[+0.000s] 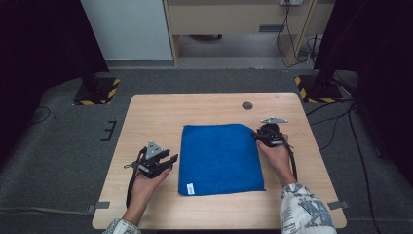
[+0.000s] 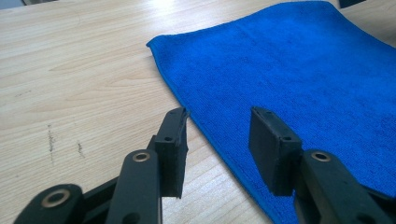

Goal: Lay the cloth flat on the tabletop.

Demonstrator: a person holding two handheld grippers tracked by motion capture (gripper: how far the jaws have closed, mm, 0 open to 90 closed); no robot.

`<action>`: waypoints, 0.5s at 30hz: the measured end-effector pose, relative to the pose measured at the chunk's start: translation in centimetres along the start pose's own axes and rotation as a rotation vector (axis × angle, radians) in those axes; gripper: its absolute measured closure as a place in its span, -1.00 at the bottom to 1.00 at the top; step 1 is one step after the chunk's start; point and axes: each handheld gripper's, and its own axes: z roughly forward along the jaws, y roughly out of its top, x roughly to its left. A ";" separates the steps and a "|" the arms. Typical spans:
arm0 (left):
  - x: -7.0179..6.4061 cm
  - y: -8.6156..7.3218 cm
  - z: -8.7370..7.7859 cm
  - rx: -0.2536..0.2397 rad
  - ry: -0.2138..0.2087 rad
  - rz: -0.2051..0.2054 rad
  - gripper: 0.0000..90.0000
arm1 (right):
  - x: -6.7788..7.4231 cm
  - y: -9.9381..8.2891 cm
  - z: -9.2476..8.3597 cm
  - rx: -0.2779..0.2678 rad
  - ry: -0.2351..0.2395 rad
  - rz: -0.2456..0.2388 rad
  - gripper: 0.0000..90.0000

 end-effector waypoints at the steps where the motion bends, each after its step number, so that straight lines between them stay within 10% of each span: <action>1: 0.0 0.0 0.0 0.000 -0.001 -0.002 0.26 | -0.1 0.1 0.4 -0.002 0.009 0.026 0.37; 5: 0.1 -0.1 0.0 -0.003 -0.006 -0.006 0.26 | 0.3 0.3 2.1 0.037 -0.004 0.052 0.35; 8: 0.2 -0.1 -0.1 -0.009 -0.006 -0.007 0.26 | 0.7 0.3 2.4 0.040 0.002 0.033 0.85; 15: 0.6 0.0 -0.4 -0.018 0.008 -0.016 0.26 | 5.9 0.2 -0.1 -0.016 0.123 -0.159 0.96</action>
